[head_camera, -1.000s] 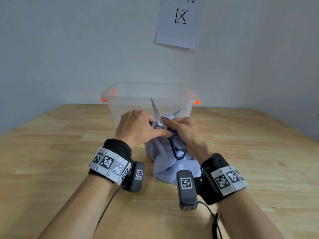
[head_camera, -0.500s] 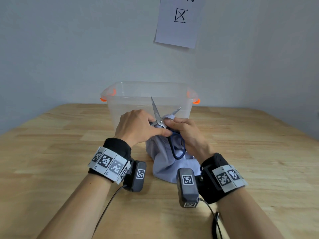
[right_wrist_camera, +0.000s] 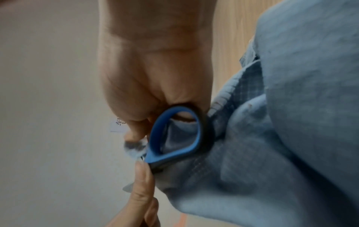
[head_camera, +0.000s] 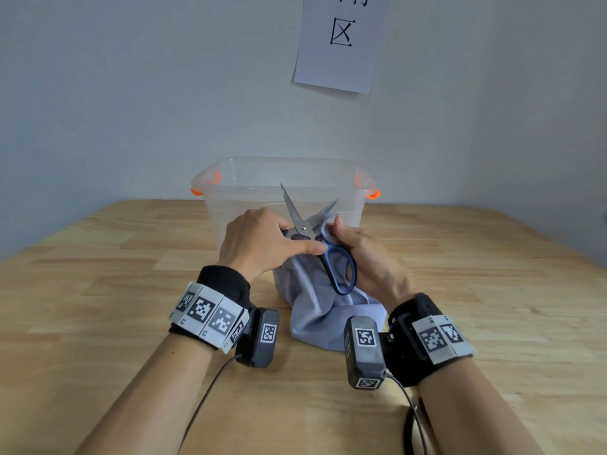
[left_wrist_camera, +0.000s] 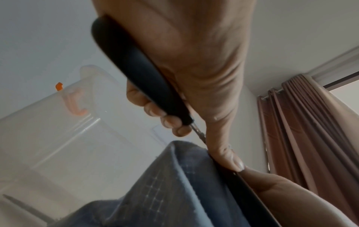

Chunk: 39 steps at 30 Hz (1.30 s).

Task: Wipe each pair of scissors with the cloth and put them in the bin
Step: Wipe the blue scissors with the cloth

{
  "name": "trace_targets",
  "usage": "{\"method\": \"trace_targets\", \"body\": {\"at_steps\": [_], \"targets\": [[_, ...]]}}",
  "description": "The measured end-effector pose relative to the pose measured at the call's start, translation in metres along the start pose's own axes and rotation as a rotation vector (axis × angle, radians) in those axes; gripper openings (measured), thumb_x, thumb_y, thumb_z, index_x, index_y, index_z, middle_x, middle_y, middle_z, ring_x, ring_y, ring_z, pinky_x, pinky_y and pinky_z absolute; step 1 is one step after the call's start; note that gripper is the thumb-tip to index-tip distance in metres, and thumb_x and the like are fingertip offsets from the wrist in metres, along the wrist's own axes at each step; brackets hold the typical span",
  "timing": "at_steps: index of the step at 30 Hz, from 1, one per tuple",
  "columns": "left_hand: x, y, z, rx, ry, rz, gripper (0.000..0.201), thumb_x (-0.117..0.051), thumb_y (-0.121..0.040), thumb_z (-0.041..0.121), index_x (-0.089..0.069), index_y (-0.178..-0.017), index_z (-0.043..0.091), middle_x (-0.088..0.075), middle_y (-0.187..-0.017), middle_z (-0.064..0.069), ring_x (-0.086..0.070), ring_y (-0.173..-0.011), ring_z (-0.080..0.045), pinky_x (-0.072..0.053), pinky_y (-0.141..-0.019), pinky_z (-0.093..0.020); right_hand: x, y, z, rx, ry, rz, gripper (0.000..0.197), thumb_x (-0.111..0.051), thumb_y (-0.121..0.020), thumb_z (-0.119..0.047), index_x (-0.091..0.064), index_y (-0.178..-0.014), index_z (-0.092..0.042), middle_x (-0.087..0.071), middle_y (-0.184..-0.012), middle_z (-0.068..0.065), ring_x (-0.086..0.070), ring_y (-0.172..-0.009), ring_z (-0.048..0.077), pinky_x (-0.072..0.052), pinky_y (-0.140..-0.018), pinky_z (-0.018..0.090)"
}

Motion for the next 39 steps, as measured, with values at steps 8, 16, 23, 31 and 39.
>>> {"method": "trace_targets", "body": {"at_steps": [8,16,23,31,39], "targets": [[0.004,0.001,0.002,0.0,0.002,0.049,0.079,-0.073,-0.053,0.082,-0.033,-0.048,0.014,-0.027,-0.041,0.005,-0.03,-0.044,-0.018,-0.022,-0.047,-0.03,0.005,-0.003,-0.001,0.058,0.033,0.028,0.049,-0.06,-0.092,-0.03,-0.064,-0.115,0.013,-0.066,-0.119,0.029,-0.064,-0.114,0.039,-0.049,-0.104,0.046],[0.013,0.003,0.009,-0.032,-0.001,0.1,0.08,-0.075,-0.055,0.079,-0.029,-0.047,0.013,-0.026,-0.041,0.004,-0.027,-0.045,-0.019,-0.019,-0.047,-0.031,0.014,-0.004,-0.007,0.122,-0.059,0.262,0.022,-0.062,-0.091,-0.002,-0.068,-0.069,-0.005,-0.069,-0.068,0.004,-0.066,-0.069,0.016,-0.057,-0.069,0.024],[0.012,0.003,0.008,0.007,-0.02,0.101,0.077,-0.078,-0.058,0.074,-0.034,-0.048,0.012,-0.033,-0.042,0.003,-0.035,-0.045,-0.019,-0.021,-0.047,-0.031,0.007,-0.004,-0.009,0.107,-0.04,0.192,0.016,-0.065,-0.087,-0.006,-0.061,-0.071,-0.005,-0.066,-0.068,0.005,-0.064,-0.066,0.017,-0.055,-0.064,0.024],[0.011,0.003,0.012,-0.028,-0.05,0.074,0.077,-0.074,-0.056,0.08,-0.036,-0.047,0.014,-0.036,-0.042,0.004,-0.04,-0.045,-0.018,-0.026,-0.049,-0.031,0.001,-0.003,-0.009,0.137,0.21,0.164,0.029,-0.073,-0.079,-0.032,-0.072,-0.078,-0.003,-0.071,-0.082,0.017,-0.068,-0.082,0.026,-0.055,-0.085,0.039],[0.007,0.005,0.019,-0.057,-0.077,0.042,0.07,-0.074,-0.059,0.079,-0.036,-0.044,0.022,-0.037,-0.043,0.005,-0.039,-0.046,-0.011,-0.024,-0.049,-0.03,-0.003,-0.003,-0.018,0.146,0.384,0.243,0.046,-0.07,-0.092,-0.026,-0.059,-0.06,0.006,-0.052,-0.06,0.011,-0.046,-0.06,0.023,-0.04,-0.058,0.031]]}}
Point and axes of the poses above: each hand's wrist, its own y-axis away from the middle knuckle, its own x-axis out of the back of the hand, z = x × y, the point moved 6 cm from there along -y, towards the middle knuckle
